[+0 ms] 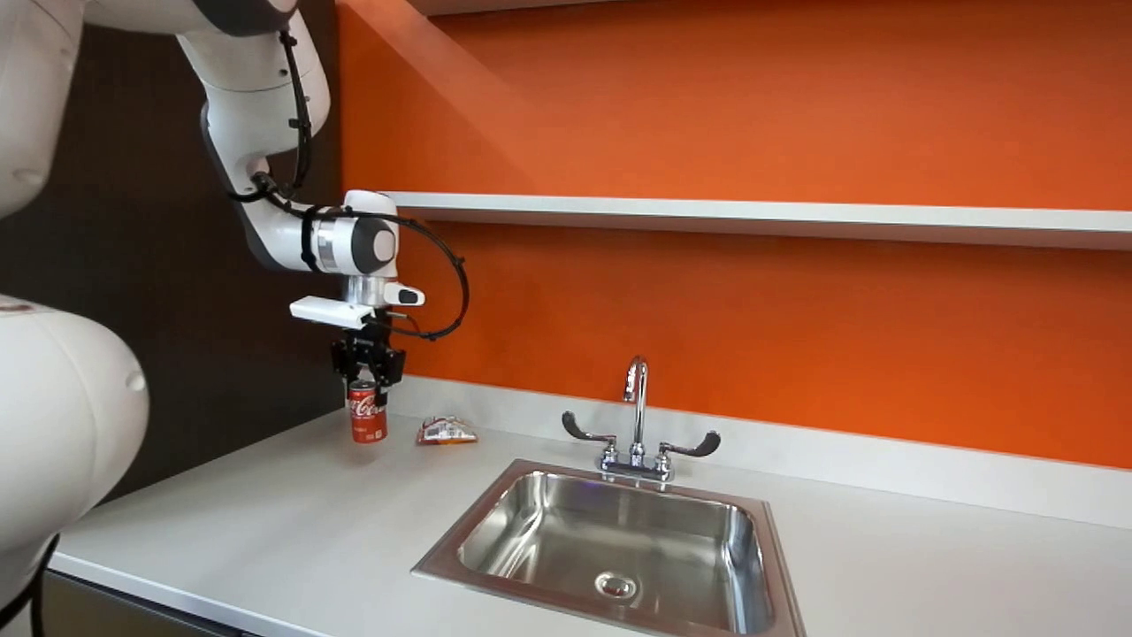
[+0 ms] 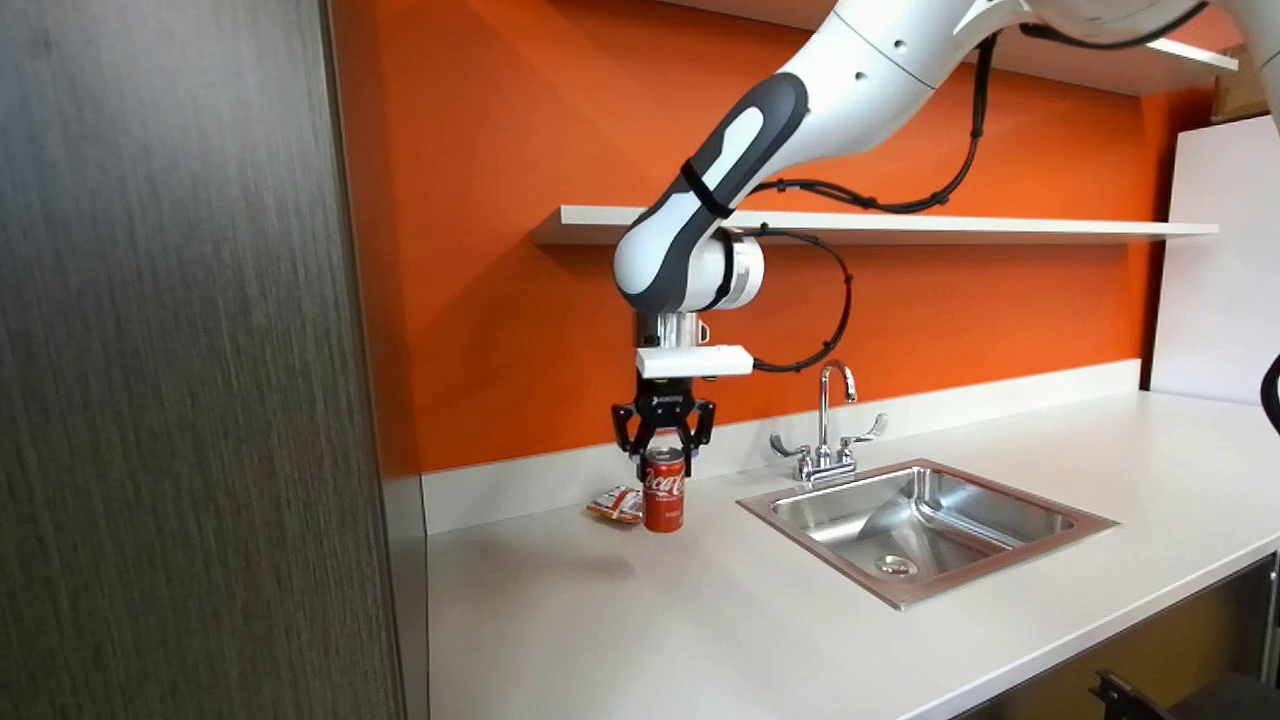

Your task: Place the coca cola can in the sink

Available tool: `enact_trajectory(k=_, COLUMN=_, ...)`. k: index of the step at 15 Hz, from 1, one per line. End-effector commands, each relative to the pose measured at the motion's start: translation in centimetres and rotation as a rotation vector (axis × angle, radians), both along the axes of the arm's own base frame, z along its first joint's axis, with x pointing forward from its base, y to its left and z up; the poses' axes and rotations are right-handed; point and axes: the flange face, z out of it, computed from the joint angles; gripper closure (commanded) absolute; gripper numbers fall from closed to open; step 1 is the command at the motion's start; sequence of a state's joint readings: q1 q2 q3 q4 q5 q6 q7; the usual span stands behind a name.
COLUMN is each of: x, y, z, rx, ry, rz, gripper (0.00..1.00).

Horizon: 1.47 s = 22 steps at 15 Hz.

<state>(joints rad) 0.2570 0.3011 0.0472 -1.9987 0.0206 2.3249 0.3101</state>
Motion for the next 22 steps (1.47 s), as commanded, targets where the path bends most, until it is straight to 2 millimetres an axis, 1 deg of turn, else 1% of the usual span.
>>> enact_trajectory(k=1, x=-0.5, y=-5.2, z=2.4, rx=-0.008, ry=-0.021, rz=-0.077, gripper=0.62)
enact_trajectory(k=3, x=0.0, y=-9.2, z=2.6, rx=-0.007, ry=-0.023, rz=-0.142, gripper=0.62)
enact_trajectory(k=4, x=0.3, y=-11.6, z=2.6, rx=-0.004, ry=-0.023, rz=-0.180, gripper=0.62)
enact_trajectory(k=7, x=1.0, y=-18.4, z=1.9, rx=-0.003, ry=-0.017, rz=-0.293, gripper=0.62)
enact_trajectory(k=10, x=1.2, y=-24.8, z=0.9, rx=0.010, ry=-0.002, rz=-0.405, gripper=0.62)
enact_trajectory(k=12, x=1.1, y=-28.4, z=-0.4, rx=0.021, ry=0.016, rz=-0.468, gripper=0.62)
enact_trajectory(k=14, x=0.8, y=-31.1, z=-1.9, rx=0.029, ry=0.034, rz=-0.520, gripper=0.62)
enact_trajectory(k=16, x=0.5, y=-33.3, z=-3.7, rx=0.033, ry=0.057, rz=-0.561, gripper=0.62)
enact_trajectory(k=18, x=0.4, y=-34.8, z=-5.6, rx=0.034, ry=0.081, rz=-0.591, gripper=0.62)
enact_trajectory(k=22, x=-0.3, y=-36.6, z=-9.3, rx=0.033, ry=0.126, rz=-0.630, gripper=0.62)
